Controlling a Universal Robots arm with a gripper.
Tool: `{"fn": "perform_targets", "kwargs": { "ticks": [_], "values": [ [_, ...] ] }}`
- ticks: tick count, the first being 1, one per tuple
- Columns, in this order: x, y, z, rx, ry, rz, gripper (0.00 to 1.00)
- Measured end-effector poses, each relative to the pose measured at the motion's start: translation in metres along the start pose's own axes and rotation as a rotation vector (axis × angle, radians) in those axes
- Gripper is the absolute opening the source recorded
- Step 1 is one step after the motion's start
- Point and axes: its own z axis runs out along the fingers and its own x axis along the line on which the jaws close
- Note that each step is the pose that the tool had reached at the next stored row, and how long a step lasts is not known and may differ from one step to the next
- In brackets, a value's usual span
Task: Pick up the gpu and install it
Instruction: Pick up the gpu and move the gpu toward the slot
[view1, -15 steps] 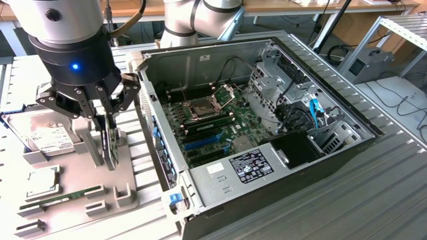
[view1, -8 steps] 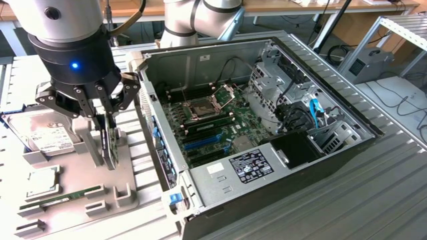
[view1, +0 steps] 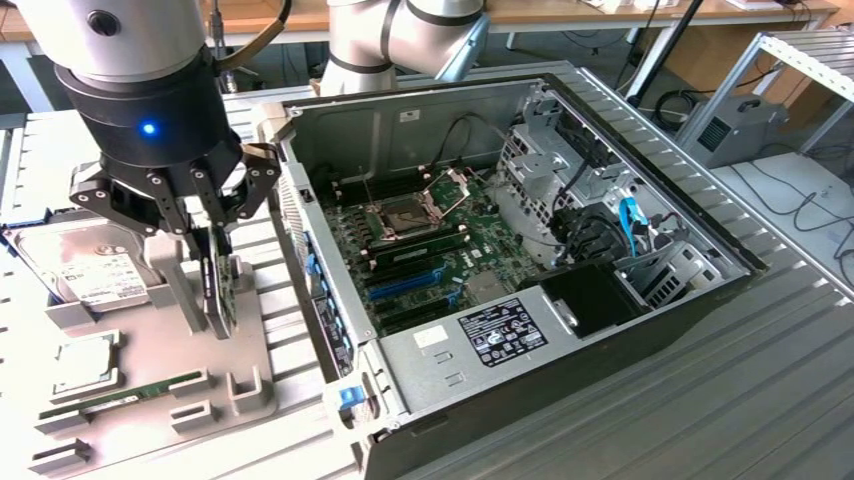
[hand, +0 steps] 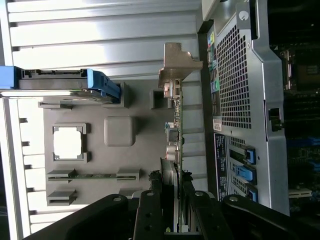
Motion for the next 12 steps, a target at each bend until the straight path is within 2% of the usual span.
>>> {"fn": "perform_targets", "kwargs": {
  "ticks": [12],
  "values": [
    [-0.0001,0.0001,-0.0025,0.0,0.0,0.0,0.26]
  ]
}}
